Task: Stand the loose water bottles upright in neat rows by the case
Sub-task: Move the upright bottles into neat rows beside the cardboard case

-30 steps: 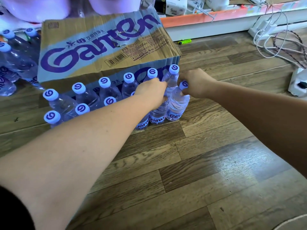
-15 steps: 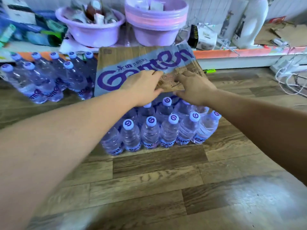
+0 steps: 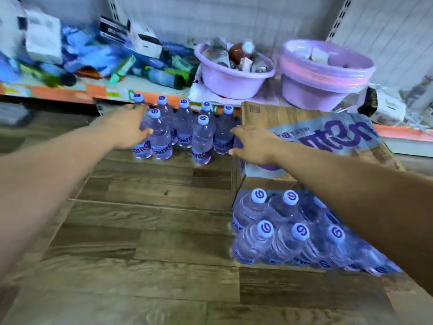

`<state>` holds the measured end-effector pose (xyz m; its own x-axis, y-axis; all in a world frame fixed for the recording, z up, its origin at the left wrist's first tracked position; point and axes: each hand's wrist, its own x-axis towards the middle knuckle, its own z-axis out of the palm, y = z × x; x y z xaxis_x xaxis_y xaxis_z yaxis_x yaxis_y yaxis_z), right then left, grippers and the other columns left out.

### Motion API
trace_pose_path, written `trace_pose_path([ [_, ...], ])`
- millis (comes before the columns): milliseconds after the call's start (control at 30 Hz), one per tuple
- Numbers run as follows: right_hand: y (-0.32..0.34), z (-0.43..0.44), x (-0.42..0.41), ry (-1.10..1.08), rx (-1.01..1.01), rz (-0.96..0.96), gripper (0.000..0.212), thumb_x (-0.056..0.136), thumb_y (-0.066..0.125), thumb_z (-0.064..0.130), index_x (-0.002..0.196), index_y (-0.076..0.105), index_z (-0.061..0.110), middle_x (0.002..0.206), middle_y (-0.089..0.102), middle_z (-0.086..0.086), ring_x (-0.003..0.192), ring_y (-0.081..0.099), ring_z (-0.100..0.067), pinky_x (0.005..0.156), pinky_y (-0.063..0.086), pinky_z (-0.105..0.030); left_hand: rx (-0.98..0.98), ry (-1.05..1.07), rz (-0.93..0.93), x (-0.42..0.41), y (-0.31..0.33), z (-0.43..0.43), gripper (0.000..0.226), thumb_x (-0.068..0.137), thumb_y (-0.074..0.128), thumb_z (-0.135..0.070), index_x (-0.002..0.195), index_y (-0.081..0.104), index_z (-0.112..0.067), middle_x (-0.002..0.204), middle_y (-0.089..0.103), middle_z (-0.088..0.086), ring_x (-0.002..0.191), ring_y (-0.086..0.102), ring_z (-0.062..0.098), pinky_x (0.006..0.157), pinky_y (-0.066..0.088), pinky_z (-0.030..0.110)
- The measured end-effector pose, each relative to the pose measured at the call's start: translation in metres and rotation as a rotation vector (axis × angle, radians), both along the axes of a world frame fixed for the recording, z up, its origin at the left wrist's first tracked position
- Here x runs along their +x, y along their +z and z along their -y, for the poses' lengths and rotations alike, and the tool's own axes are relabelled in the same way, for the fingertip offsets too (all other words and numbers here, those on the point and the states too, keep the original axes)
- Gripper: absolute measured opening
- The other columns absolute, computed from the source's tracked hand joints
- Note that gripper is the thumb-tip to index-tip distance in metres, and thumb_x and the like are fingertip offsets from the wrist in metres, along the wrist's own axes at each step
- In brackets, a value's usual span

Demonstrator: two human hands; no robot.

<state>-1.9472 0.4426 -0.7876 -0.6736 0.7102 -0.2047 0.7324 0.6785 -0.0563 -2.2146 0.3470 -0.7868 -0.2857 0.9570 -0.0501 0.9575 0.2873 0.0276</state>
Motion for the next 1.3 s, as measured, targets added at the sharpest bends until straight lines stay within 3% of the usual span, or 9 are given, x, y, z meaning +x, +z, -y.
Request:
trace_pose_path([
  [167, -0.023, -0.038, -0.077, -0.006, -0.034, 0.013, 0.062, 0.091, 0.054, 0.037, 0.143, 0.032, 0.012, 0.146, 0.034, -0.016, 0.133, 0.039, -0.033, 0.108, 0.037, -0.040, -0.034, 0.066, 0.075, -0.062, -0.030, -0.011, 0.062, 0.089, 0.057, -0.028, 0.141, 0.032, -0.005, 0.137, 0.043, 0.030, 0.124, 0.045, 0.044, 0.103, 0.040, 0.044],
  [367, -0.043, -0.080, -0.131, -0.036, 0.014, -0.007, 0.062, 0.092, 0.054, 0.023, 0.148, 0.025, 0.020, 0.155, 0.014, -0.016, 0.135, 0.035, -0.040, 0.109, 0.035, -0.045, 0.101, -0.078, 0.091, -0.087, -0.048, -0.070, 0.051, 0.089, 0.056, -0.022, 0.135, 0.039, -0.006, 0.137, 0.043, 0.023, 0.124, 0.044, 0.042, 0.103, 0.039, 0.048],
  [533, -0.069, -0.093, -0.138, -0.011, 0.000, 0.119, 0.057, 0.096, 0.050, 0.020, 0.147, 0.026, 0.014, 0.146, 0.026, -0.017, 0.125, 0.043, -0.040, 0.101, 0.042, -0.044, 0.000, -0.116, 0.125, -0.075, -0.065, -0.119, 0.063, 0.090, 0.056, -0.030, 0.144, 0.028, -0.015, 0.145, 0.037, 0.019, 0.130, 0.039, 0.039, 0.105, 0.037, 0.046],
  [633, -0.082, -0.091, -0.134, -0.012, 0.060, 0.104, 0.051, 0.091, 0.055, 0.007, 0.138, 0.037, 0.011, 0.139, 0.027, -0.019, 0.106, 0.052, -0.044, 0.086, 0.049, -0.044, -0.097, -0.165, 0.023, -0.065, -0.079, -0.129, 0.049, 0.089, 0.058, -0.028, 0.130, 0.046, -0.003, 0.129, 0.051, 0.027, 0.117, 0.049, 0.042, 0.094, 0.042, 0.043],
  [700, -0.085, -0.089, -0.130, -0.006, 0.079, 0.058, 0.044, 0.087, 0.054, 0.000, 0.128, 0.042, 0.007, 0.132, 0.031, -0.020, 0.096, 0.054, -0.043, 0.079, 0.050, -0.044, -0.066, -0.184, -0.072, -0.062, -0.086, -0.128, 0.036, 0.085, 0.062, -0.015, 0.116, 0.056, 0.001, 0.116, 0.057, 0.029, 0.107, 0.055, 0.044, 0.086, 0.046, 0.045],
  [833, -0.082, -0.075, -0.128, 0.000, 0.047, -0.024, 0.030, 0.089, 0.054, 0.006, 0.119, 0.047, 0.004, 0.124, 0.037, -0.020, 0.089, 0.056, -0.039, 0.073, 0.046, -0.037, 0.031, -0.197, -0.163, -0.054, -0.091, -0.111, 0.032, 0.084, 0.057, -0.006, 0.115, 0.055, 0.000, 0.112, 0.056, 0.027, 0.101, 0.057, 0.045, 0.076, 0.047, 0.045],
  [1033, -0.076, -0.039, -0.119, -0.080, -0.054, -0.131, 0.026, 0.086, 0.057, 0.012, 0.112, 0.053, 0.010, 0.124, 0.042, -0.018, 0.099, 0.054, -0.035, 0.076, 0.043, -0.032, -0.005, -0.202, -0.131, -0.026, -0.090, -0.060, 0.028, 0.085, 0.055, -0.004, 0.111, 0.051, 0.004, 0.113, 0.047, 0.026, 0.108, 0.050, 0.045, 0.085, 0.045, 0.050],
  [1167, -0.063, -0.002, -0.108, 0.040, -0.042, -0.130, 0.028, 0.084, 0.060, 0.013, 0.111, 0.060, 0.008, 0.117, 0.059, -0.017, 0.115, 0.048, -0.029, 0.077, 0.039, -0.029, -0.038, -0.195, -0.079, -0.004, -0.073, -0.011, 0.026, 0.086, 0.055, -0.007, 0.107, 0.053, 0.006, 0.111, 0.049, 0.027, 0.106, 0.053, 0.043, 0.086, 0.044, 0.047],
  [1300, -0.046, 0.044, -0.090, 0.130, -0.082, -0.144, 0.028, 0.085, 0.059, 0.014, 0.110, 0.063, 0.003, 0.116, 0.063, -0.016, 0.108, 0.057, -0.032, 0.085, 0.047, -0.034, -0.087, -0.154, -0.042, 0.036, -0.047, 0.053, 0.033, 0.087, 0.055, -0.014, 0.114, 0.053, 0.005, 0.116, 0.051, 0.025, 0.107, 0.054, 0.040, 0.086, 0.044, 0.042],
])
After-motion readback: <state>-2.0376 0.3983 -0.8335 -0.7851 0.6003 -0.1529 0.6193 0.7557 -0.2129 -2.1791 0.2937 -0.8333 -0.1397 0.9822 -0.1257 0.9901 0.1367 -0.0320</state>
